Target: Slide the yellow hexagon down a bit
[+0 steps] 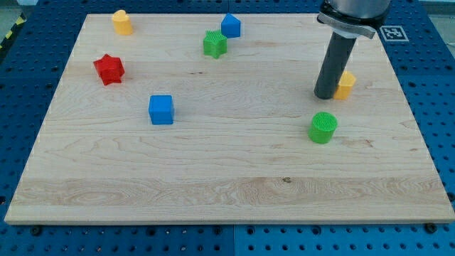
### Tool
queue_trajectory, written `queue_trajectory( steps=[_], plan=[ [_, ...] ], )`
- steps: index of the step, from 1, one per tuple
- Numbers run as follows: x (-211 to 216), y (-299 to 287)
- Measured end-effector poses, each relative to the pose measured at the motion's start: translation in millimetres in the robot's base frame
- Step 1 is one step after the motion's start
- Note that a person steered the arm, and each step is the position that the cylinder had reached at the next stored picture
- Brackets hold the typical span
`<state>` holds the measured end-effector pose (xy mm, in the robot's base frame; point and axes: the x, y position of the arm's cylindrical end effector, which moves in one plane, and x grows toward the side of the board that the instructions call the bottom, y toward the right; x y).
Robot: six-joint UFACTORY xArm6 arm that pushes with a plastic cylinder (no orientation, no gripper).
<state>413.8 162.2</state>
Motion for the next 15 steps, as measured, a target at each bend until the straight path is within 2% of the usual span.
queue_trajectory(
  steps=[2,3,4,6,8,12,15],
  plan=[
    [0.0,33.5],
    [0.0,23.2],
    [-1.0,-14.9],
    [-44.8,-16.9],
    [-57.8,15.2],
    [-57.7,55.4],
    [-34.5,55.7]
  ],
)
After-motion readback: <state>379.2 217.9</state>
